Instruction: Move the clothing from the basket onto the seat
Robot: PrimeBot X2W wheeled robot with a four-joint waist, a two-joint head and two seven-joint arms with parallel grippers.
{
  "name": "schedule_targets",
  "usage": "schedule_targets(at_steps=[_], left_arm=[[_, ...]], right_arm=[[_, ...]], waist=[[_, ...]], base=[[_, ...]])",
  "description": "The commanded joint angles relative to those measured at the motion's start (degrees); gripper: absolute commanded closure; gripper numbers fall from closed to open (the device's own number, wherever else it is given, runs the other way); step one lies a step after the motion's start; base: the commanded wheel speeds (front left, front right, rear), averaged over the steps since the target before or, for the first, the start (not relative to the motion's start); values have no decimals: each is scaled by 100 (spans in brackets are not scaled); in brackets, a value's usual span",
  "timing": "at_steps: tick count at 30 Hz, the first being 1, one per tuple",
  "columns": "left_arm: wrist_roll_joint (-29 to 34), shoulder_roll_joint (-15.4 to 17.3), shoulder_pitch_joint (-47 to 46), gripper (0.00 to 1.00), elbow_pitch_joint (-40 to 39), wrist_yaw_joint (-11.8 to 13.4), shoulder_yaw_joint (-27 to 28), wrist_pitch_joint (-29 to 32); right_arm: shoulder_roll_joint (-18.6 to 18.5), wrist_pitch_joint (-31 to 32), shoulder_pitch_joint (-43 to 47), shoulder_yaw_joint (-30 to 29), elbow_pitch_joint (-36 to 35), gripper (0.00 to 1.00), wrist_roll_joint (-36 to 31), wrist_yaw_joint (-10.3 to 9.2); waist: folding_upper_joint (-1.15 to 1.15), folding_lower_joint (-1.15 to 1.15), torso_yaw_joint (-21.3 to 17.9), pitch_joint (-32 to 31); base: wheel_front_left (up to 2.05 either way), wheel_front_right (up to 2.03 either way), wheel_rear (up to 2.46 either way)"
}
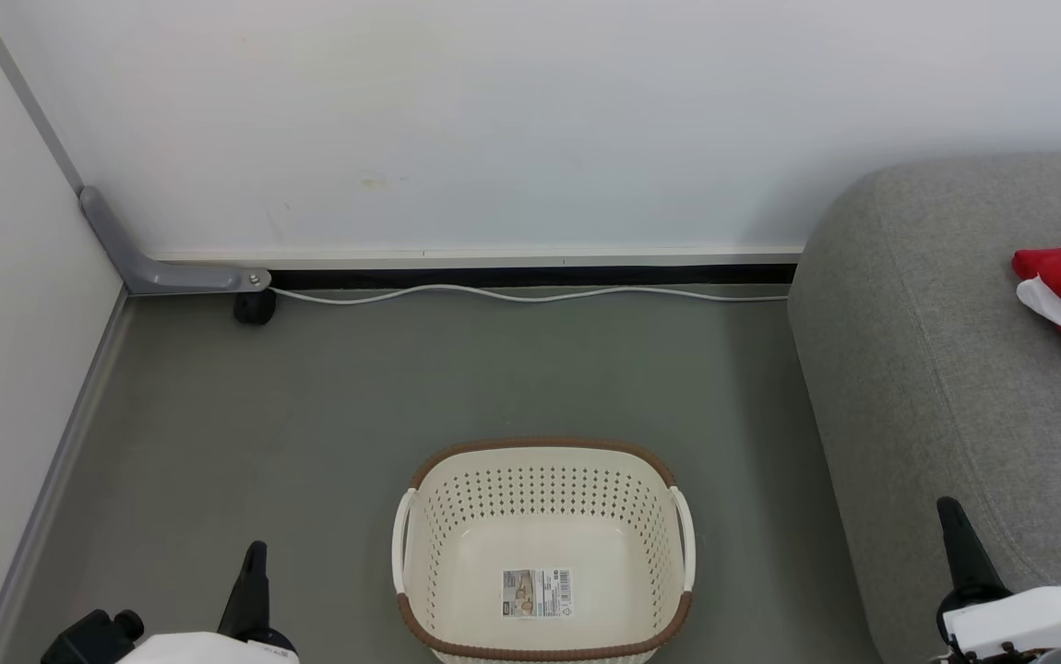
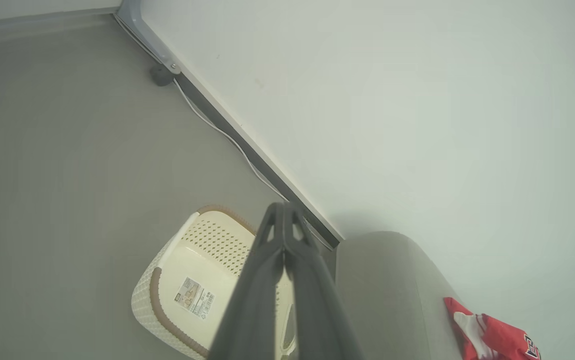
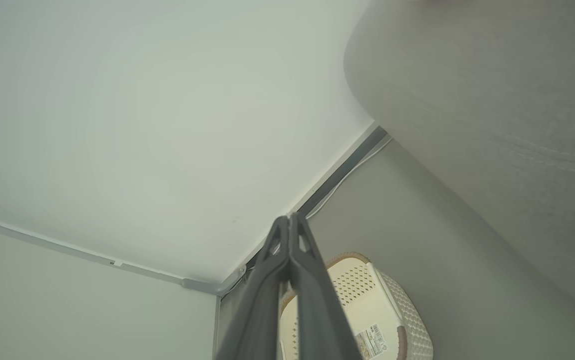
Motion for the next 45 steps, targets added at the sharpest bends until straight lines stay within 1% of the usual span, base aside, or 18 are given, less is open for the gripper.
schedule_targets(at_steps=[1, 11, 45], left_arm=[[-184, 74, -329, 100, -148, -67, 160, 36], [-885, 79, -443, 100, -155, -219, 296, 220], [-2969, 82, -786, 100, -172, -676, 717, 785]], right_arm=[[-57, 95, -247, -10, -193, 100, 159, 16], [19, 282, -286, -142, -257, 100, 788, 18], [244, 840, -404, -535, -449, 100, 2670, 23]], waist=[[0, 0, -2, 0], [0, 0, -14, 3], [0, 0, -51, 11]], base=[[0, 0, 0], [0, 0, 0], [0, 0, 0]])
